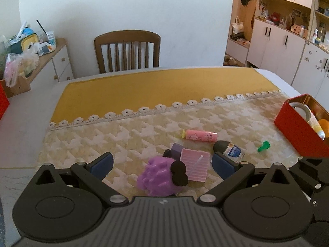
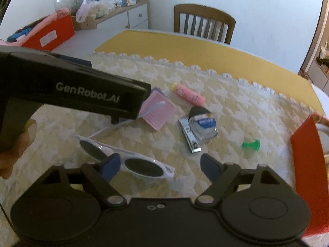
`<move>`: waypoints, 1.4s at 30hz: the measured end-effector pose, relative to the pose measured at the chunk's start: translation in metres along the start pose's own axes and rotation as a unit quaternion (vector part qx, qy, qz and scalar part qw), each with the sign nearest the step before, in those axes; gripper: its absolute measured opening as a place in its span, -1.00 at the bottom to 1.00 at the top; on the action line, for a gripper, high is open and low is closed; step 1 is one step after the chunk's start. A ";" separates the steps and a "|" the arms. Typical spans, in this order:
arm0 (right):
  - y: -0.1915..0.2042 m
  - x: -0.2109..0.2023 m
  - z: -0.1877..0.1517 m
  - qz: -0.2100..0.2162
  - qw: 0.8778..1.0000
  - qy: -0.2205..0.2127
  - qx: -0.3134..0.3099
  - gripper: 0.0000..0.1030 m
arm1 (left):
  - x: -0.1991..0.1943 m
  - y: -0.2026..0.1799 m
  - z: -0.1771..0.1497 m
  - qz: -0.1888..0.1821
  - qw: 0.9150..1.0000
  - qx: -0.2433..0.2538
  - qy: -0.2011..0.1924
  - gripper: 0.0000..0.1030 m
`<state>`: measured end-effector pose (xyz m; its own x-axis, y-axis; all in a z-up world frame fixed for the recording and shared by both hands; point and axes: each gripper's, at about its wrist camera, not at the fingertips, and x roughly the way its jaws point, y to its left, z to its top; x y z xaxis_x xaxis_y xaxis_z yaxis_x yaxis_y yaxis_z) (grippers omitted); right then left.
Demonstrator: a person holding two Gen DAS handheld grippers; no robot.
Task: Organize rigid objects
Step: 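Grasp the purple spiky toy with the left gripper while the right gripper grasps the white sunglasses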
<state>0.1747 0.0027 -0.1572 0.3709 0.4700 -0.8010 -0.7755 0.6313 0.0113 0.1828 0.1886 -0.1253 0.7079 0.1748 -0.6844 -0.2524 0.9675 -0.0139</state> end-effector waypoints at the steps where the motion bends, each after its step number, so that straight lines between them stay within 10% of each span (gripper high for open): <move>1: 0.000 0.001 -0.001 0.002 1.000 0.003 0.004 0.59 | 0.003 0.000 -0.001 -0.002 1.000 0.001 0.003 0.99; 7: 0.005 0.007 -0.006 0.017 1.000 0.010 0.002 0.50 | 0.017 0.002 -0.007 -0.016 1.000 -0.004 0.016 0.97; 19: 0.002 0.004 -0.004 0.020 1.000 -0.001 0.021 0.10 | 0.032 0.020 -0.008 -0.031 0.997 -0.049 0.042 0.16; 35: -0.004 -0.008 -0.016 0.029 1.000 -0.006 0.009 -0.57 | 0.022 0.032 -0.007 -0.017 0.997 -0.071 0.037 0.05; 38: -0.001 -0.011 -0.017 0.025 1.000 -0.009 -0.008 -0.58 | 0.019 0.036 -0.008 -0.014 0.996 -0.075 0.038 0.05; 42: 0.003 -0.015 -0.012 0.030 0.999 -0.022 -0.002 0.00 | 0.016 0.042 -0.010 -0.004 0.996 -0.081 0.036 0.05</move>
<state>0.1601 -0.0103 -0.1522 0.3460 0.5334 -0.7718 -0.7988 0.5990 0.0559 0.1769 0.2302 -0.1441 0.6620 0.1481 -0.7347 -0.3540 0.9258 -0.1324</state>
